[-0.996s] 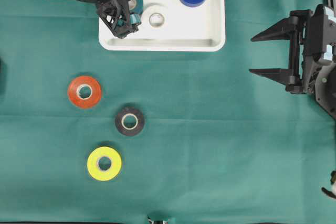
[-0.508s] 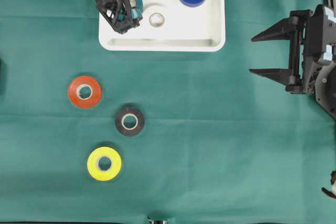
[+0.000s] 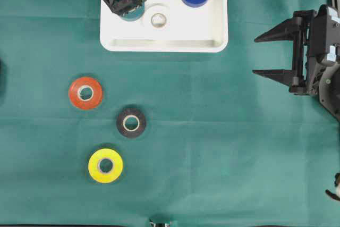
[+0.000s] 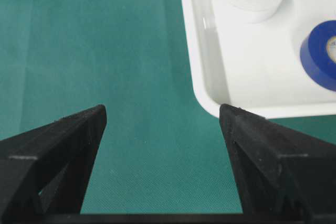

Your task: Pick up the tape from a random location and place it into the white case.

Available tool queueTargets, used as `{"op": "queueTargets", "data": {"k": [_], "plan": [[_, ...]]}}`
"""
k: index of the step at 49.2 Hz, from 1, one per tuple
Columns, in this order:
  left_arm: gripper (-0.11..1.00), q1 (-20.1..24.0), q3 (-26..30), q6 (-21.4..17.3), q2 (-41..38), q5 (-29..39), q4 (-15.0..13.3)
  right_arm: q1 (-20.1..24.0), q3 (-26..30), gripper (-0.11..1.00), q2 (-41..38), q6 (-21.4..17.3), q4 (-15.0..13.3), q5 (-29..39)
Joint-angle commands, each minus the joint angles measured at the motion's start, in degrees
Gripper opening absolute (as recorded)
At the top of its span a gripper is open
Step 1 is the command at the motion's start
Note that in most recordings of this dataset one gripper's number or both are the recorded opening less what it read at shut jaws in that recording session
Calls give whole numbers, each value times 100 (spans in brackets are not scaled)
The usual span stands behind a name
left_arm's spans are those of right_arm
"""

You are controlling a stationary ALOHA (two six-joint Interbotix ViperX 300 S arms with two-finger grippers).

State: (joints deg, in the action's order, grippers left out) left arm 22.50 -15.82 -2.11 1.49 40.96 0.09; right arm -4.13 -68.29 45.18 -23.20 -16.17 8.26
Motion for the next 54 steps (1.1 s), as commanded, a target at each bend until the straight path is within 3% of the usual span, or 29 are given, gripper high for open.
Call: {"op": "queueTargets", "data": {"k": [1, 24, 54], "plan": [[99, 0, 158, -9, 211, 0, 9, -9, 141, 83, -9, 0, -9, -18], [99, -97, 88, 0, 255, 53, 0, -9, 141, 83, -9, 0, -9, -18], [99, -1767, -193, 44, 562, -229, 0, -9, 167, 83, -9, 0, -18, -9]]}}
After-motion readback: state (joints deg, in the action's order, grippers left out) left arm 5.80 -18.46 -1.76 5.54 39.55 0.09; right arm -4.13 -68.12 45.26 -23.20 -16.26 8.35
